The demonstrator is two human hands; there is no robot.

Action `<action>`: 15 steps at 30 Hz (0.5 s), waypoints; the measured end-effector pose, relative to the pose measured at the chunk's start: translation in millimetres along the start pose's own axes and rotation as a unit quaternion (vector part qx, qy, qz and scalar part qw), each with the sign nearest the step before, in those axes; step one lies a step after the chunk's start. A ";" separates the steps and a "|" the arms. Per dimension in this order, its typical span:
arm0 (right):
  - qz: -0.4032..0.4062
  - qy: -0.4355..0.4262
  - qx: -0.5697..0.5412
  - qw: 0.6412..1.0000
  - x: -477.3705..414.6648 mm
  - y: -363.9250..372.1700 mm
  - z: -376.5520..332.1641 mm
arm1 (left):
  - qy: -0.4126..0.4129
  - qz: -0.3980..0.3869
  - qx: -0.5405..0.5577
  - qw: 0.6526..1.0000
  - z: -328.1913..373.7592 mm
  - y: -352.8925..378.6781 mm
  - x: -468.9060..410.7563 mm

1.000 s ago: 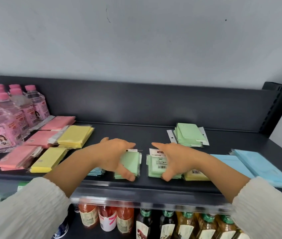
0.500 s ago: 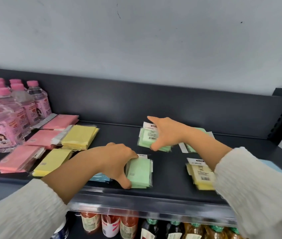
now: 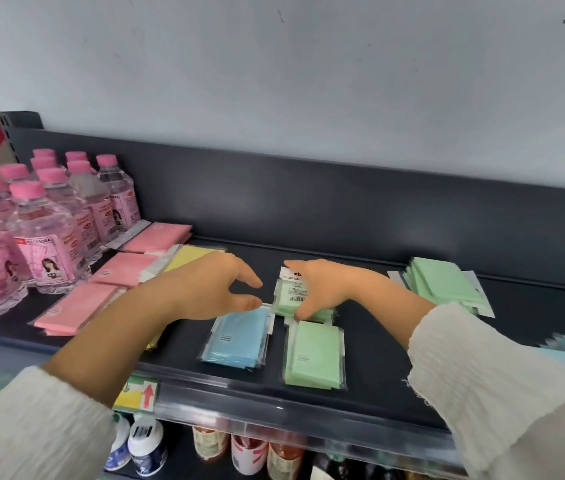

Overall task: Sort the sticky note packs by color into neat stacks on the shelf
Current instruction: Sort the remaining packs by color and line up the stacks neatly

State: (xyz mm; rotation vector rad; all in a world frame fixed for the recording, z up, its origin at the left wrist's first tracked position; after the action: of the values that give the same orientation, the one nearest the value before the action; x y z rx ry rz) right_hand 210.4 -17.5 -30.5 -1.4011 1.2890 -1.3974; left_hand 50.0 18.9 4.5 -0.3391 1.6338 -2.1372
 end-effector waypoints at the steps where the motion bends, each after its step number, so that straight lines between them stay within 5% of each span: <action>1: -0.006 0.001 -0.003 1.000 0.8 1.0 2.3 | -0.002 -0.004 0.002 1.000 -1.3 4.0 -2.2; 10: -0.020 0.029 0.004 0.999 13.4 3.4 10.5 | -0.039 -0.169 -0.010 0.985 2.0 46.2 -9.8; 15: -0.015 0.045 -0.012 0.999 19.6 4.9 12.7 | -0.051 -0.168 -0.004 0.984 -1.6 48.9 -8.9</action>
State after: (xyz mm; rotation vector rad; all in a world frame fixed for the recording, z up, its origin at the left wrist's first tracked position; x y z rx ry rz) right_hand 220.2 -39.2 -32.5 -1.3928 1.3518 -1.4833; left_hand 66.1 13.9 -42.3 -0.7625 1.6193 -2.3078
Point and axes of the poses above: each hand's wrist, its own x-axis away from the middle knuckle, its own y-axis out of the palm, z = x × y, the point moved 6 cm from there along -x, towards the middle knuckle, and after that the axes turned 3 degrees about x, right-handed, at the moved point
